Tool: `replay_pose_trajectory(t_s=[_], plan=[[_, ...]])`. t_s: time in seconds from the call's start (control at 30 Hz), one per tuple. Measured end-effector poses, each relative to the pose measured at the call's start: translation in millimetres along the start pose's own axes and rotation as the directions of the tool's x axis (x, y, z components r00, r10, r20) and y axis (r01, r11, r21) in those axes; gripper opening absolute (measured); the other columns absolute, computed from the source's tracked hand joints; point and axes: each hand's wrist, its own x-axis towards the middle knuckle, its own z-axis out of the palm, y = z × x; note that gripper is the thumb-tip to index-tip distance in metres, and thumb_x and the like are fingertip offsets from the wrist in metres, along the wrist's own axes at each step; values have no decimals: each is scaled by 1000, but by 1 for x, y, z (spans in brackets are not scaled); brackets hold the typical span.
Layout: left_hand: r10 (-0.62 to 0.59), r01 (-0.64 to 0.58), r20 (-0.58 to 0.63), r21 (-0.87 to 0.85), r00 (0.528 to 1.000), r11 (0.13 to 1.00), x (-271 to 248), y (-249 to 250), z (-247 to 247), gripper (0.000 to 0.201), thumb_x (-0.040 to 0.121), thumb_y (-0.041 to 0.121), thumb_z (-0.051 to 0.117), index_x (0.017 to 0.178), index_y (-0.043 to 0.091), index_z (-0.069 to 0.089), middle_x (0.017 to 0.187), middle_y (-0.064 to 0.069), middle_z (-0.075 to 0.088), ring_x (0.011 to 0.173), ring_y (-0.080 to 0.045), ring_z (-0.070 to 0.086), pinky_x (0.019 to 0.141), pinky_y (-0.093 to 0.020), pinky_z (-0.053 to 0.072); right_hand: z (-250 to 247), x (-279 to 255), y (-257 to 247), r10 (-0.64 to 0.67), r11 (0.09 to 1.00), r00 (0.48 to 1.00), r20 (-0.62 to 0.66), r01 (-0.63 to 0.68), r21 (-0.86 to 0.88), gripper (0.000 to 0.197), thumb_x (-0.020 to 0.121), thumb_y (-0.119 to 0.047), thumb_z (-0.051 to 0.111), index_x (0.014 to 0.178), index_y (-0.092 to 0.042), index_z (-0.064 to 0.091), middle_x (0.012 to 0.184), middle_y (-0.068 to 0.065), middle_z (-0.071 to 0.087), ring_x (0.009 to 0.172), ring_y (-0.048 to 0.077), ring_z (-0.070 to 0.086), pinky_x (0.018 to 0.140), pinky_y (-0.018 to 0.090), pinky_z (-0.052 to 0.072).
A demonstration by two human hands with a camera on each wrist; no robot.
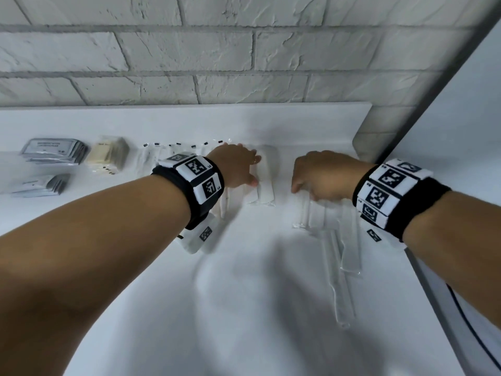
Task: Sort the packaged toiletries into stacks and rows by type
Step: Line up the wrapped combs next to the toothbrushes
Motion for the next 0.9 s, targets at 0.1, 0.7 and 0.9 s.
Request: replay_pose_trajectory(t_s=[0.1,0.7,0.9], plan=[[-24,24,4,-36,1000,999,4,1,3,66,95,49,45,152,28,18,160,4,14,146,-21,16,118,-38,14,10,-4,-4,-138,973,989,-54,125,-195,32,83,-8,54,110,-26,57,112,-2,51,101,22,48,74,30,33],[-116,87,-129,-212,985,973,-10,-2,-3,51,99,42,39,148,28,32,157,2,26,144,-18,23,116,-31,13,30,6,2,-519,761,837,-173,360,-539,19,70,-9,71,86,-13,61,76,3,58,54,25,53,42,33,47],[-145,123,-80,-233,986,965,-8,-7,-4,51,99,40,43,148,31,31,158,9,22,145,-15,18,116,-29,11,18,2,0,-454,878,789,-414,315,-361,22,67,-6,73,87,-11,67,73,6,63,63,27,60,49,28,44]])
